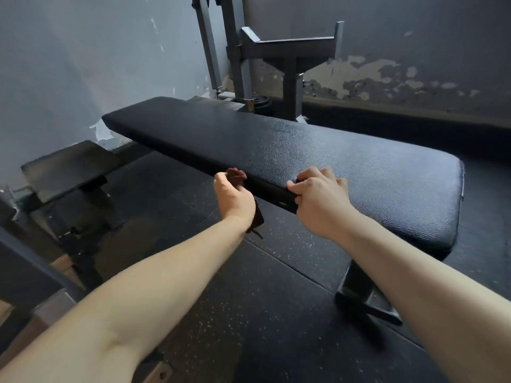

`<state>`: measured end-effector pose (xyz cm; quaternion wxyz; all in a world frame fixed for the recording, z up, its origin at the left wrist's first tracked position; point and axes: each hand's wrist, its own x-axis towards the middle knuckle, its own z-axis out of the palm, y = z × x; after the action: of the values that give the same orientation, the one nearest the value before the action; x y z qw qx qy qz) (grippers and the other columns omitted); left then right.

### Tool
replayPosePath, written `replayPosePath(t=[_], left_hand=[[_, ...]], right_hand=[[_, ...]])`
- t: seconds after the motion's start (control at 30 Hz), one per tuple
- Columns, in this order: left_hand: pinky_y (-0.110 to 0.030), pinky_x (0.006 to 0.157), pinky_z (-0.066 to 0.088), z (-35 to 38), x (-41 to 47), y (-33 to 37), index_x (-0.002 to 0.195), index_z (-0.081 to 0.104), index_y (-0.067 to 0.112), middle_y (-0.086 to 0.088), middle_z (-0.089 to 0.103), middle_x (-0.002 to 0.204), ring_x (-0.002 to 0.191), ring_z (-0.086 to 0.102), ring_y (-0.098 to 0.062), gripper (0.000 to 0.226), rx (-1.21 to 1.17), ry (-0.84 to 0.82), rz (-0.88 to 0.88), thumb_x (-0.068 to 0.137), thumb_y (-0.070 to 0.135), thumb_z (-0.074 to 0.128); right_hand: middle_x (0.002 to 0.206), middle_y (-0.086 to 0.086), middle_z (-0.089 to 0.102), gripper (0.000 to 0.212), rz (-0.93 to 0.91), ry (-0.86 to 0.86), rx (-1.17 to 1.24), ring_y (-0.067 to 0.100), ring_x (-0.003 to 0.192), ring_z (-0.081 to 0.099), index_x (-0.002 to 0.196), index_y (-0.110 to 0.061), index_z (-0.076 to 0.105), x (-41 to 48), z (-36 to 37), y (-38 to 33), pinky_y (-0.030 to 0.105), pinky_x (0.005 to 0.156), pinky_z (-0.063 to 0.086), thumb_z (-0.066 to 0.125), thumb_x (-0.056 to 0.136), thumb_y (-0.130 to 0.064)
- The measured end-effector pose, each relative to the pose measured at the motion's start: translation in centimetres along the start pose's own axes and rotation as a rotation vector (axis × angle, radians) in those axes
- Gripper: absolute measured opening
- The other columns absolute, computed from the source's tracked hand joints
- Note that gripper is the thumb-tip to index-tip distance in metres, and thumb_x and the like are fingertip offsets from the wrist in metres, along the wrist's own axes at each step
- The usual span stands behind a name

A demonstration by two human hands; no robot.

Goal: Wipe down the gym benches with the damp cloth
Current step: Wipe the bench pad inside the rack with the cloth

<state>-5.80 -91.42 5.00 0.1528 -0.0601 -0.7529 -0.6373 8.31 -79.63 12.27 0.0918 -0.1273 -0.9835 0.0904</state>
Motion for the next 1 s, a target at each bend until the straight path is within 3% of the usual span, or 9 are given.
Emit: replayPosePath(t=[0.13,0.23,0.37,0.43,0.53,0.7,0.8,0.9,1.0], left_hand=[[-0.016,0.097,0.038,0.2,-2.5,0.5,0.103,0.052,0.009,-0.011,0.057,0.118,0.103,0.055,-0.013,0.023,0.012,-0.073,0.024,0.094,-0.01,0.043],[-0.02,0.098,0.042,-0.3,-5.2,1.1,0.104,0.048,0.015,-0.005,0.056,0.115,0.105,0.055,-0.011,0.019,-0.005,-0.263,0.046,0.099,-0.002,0.052],[-0.016,0.071,0.043,-3.3,-4.7,2.9,0.109,0.053,0.017,0.007,0.06,0.095,0.087,0.057,-0.008,0.01,0.184,-0.556,-0.011,0.103,0.023,0.058],[-0.021,0.076,0.046,-4.9,-4.0,3.6,0.106,0.06,0.016,0.007,0.064,0.09,0.083,0.057,-0.007,0.008,0.224,-0.705,0.015,0.101,0.022,0.06],[-0.029,0.094,0.049,-6.5,-3.9,3.7,0.115,0.066,0.005,-0.003,0.068,0.102,0.095,0.06,-0.011,0.018,0.016,-0.938,-0.012,0.098,0.002,0.061],[-0.031,0.103,0.05,-8.1,-4.4,4.2,0.117,0.07,0.011,-0.001,0.07,0.108,0.107,0.064,-0.014,0.024,-0.052,-1.189,0.048,0.094,0.006,0.068],[-0.022,0.091,0.05,-8.1,-4.6,4.3,0.11,0.071,0.013,0.009,0.071,0.096,0.096,0.065,-0.006,0.021,-0.029,-1.205,0.068,0.095,0.0,0.066],[-0.017,0.079,0.052,-7.7,-4.8,4.3,0.105,0.072,0.014,0.011,0.075,0.088,0.084,0.068,-0.001,0.022,-0.043,-1.12,0.065,0.092,-0.003,0.066],[-0.024,0.072,0.057,-7.4,-4.2,4.1,0.102,0.074,0.008,0.001,0.077,0.086,0.077,0.069,-0.009,0.019,-0.092,-1.015,0.033,0.085,0.017,0.075]], right_hand=[[0.145,-0.001,0.046,0.04,0.001,0.006,-0.015,0.027,0.13,0.035,0.134,-0.031,0.062,-0.1,0.0,-0.2,0.045,0.104,0.03,0.053,0.098,-0.02],[0.148,-0.004,0.045,0.045,0.009,-0.01,0.052,0.026,0.133,0.033,0.137,-0.037,0.061,0.0,-0.1,-0.1,0.045,0.105,0.026,0.053,0.098,-0.018],[0.154,-0.005,0.044,0.044,0.001,-0.011,0.227,0.026,0.14,0.03,0.139,-0.036,0.062,-0.7,-0.7,0.3,0.043,0.113,0.022,0.054,0.1,-0.017],[0.15,-0.004,0.05,0.044,-0.01,0.074,0.353,0.024,0.14,0.036,0.14,-0.031,0.062,-1.8,-1.1,0.6,0.044,0.117,0.027,0.056,0.1,-0.014],[0.137,-0.002,0.063,0.046,0.005,0.163,0.536,0.02,0.129,0.054,0.137,-0.024,0.066,-3.8,-1.0,0.6,0.039,0.115,0.039,0.061,0.094,-0.008],[0.124,-0.003,0.072,0.061,0.143,0.012,0.962,0.006,0.111,0.068,0.142,-0.018,0.06,-6.0,1.3,0.1,0.031,0.108,0.05,0.071,0.083,-0.005],[0.115,-0.004,0.075,0.063,0.191,-0.051,1.034,0.01,0.108,0.07,0.134,-0.02,0.064,-6.5,2.8,0.2,0.031,0.104,0.051,0.079,0.073,-0.016],[0.091,-0.002,0.077,0.029,0.246,-0.03,1.01,0.014,0.085,0.071,0.106,-0.018,0.076,-6.7,3.7,0.5,0.025,0.083,0.055,0.081,0.078,-0.01],[0.085,0.005,0.079,0.026,0.347,0.012,1.083,0.028,0.088,0.076,0.09,-0.015,0.076,-6.6,3.8,0.7,0.045,0.087,0.061,0.085,0.069,-0.027]])
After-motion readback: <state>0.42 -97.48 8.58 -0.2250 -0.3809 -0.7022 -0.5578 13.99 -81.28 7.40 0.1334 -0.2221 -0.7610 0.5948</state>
